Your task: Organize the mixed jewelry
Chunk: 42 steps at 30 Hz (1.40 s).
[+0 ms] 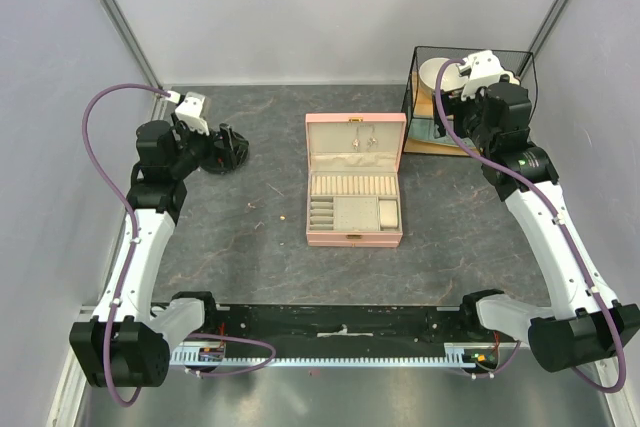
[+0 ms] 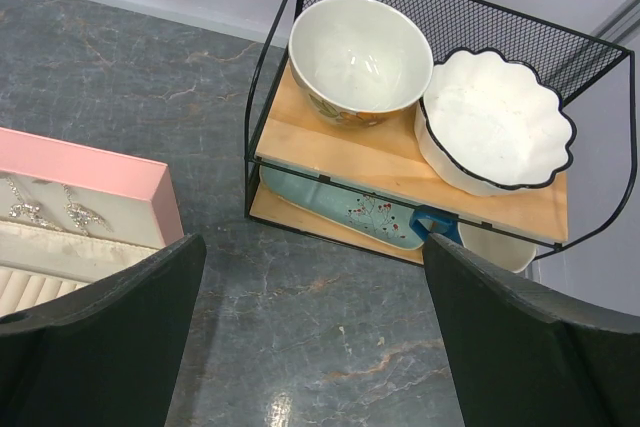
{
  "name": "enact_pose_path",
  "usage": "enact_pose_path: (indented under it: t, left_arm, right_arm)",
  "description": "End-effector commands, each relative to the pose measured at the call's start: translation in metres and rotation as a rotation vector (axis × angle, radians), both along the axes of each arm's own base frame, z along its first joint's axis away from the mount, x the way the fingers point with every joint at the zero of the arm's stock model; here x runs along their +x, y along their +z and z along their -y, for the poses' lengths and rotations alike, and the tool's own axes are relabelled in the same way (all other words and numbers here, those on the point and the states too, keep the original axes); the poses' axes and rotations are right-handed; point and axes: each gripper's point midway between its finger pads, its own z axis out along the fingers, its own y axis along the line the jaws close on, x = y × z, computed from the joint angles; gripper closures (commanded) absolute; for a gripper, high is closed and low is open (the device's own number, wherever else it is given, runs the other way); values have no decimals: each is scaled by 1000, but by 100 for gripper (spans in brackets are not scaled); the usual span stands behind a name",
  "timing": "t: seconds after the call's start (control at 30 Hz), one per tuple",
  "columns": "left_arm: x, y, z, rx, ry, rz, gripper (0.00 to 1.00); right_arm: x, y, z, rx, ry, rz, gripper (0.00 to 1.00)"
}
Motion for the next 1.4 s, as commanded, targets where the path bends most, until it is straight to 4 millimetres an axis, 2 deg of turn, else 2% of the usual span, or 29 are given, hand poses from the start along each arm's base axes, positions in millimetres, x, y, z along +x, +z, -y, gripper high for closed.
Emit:
enact_pose_path:
  t: [0.0,0.2,0.33,0.43,0.6,0.7,0.9,0.97,1.13,1.3,1.37]
  left_arm:
    - [0,16,2,8,-20,49,5]
    - [-7,9,9,48,-92,40,5]
    - [-18,-6,15,92,-170,5,5]
    - [-33,-28,23,134,-272,-47,6]
    - [-58,-88,21,224,-367,-165,8]
    - [-72,-115,20,245,-406,-233,12]
    - [-87,-156,15,274,-422,-334,20]
    - [-91,-163,21,289,-455,-337,22]
    - [-94,-187,19,358,-455,-371,30]
    - [-87,-208,16,439,-414,-388,34]
    - [-81,-211,16,453,-401,-372,36]
  right_arm:
    - [2,20,0,26,-11,57,2]
    - [1,15,-4,28,13,45,2]
    - [0,9,-10,18,49,18,2]
    - [1,5,-13,19,69,0,2]
    - [-1,-5,-18,6,104,-34,2]
    - [0,-14,-21,8,115,-58,2]
    - [3,-27,-21,4,114,-96,2]
    - [4,-32,-21,2,113,-108,2]
    - [7,-42,-22,1,111,-134,2]
    - [8,-48,-22,-3,113,-148,2]
    - [8,-49,-22,-3,113,-151,2]
